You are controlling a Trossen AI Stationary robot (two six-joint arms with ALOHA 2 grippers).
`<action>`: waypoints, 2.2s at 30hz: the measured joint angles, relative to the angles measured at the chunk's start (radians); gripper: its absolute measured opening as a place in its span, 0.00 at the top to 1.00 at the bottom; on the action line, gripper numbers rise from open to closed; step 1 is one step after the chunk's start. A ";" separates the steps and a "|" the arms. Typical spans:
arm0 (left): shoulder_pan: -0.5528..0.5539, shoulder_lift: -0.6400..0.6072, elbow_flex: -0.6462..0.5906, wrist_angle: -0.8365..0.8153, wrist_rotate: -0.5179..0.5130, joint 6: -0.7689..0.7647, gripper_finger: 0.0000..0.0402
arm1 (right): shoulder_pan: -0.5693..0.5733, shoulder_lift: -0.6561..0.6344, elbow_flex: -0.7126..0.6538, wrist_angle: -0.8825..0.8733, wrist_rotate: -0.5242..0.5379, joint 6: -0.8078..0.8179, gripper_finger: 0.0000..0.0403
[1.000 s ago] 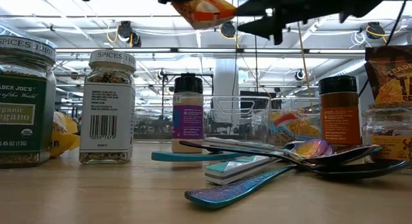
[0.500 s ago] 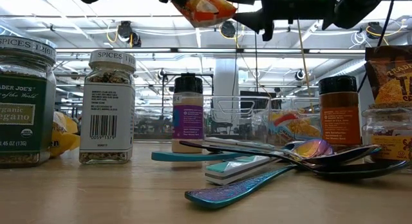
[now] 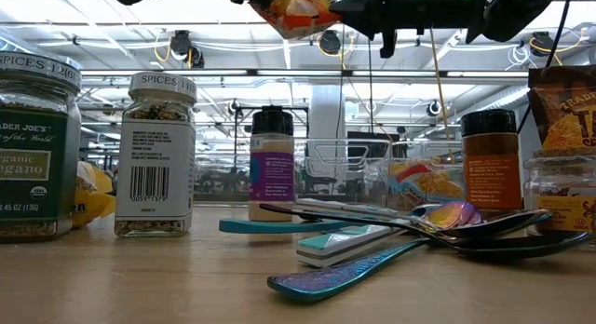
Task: Pick & Place Food Item
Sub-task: Put the orange noodle pack into the right transparent bin
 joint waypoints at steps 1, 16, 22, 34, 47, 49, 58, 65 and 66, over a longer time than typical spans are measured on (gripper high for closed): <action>0.000 0.000 0.000 0.000 0.000 -0.012 0.99 | 0.000 0.000 0.000 0.000 -0.002 -0.007 0.96; -0.036 -0.002 0.000 -0.061 -0.067 -0.262 0.41 | -0.074 -0.170 -0.002 -0.227 -0.079 -0.049 0.99; -0.040 -0.002 0.000 -0.125 -0.083 -0.264 0.23 | -0.137 -0.342 -0.002 -0.493 -0.077 -0.120 1.00; -0.039 -0.002 0.000 -0.241 -0.084 -0.293 0.16 | -0.284 -0.618 -0.002 -1.102 -0.072 -0.094 1.00; -0.028 -0.002 0.000 -0.249 -0.084 -0.318 0.16 | -0.340 -0.576 -0.002 -1.362 -0.115 -0.069 1.00; -0.028 -0.002 0.000 -0.249 -0.084 -0.316 0.16 | -0.340 -0.567 -0.002 -1.361 -0.167 -0.072 1.00; -0.029 -0.001 0.000 -0.264 -0.083 -0.320 0.16 | -0.340 -0.518 0.000 -1.421 -0.213 -0.110 1.00; -0.028 -0.001 0.000 -0.269 -0.082 -0.324 0.16 | -0.340 -0.474 0.000 -1.427 -0.050 -0.177 1.00; -0.029 -0.001 0.000 -0.270 -0.082 -0.324 0.16 | -0.340 -0.465 0.000 -1.432 -0.031 -0.185 1.00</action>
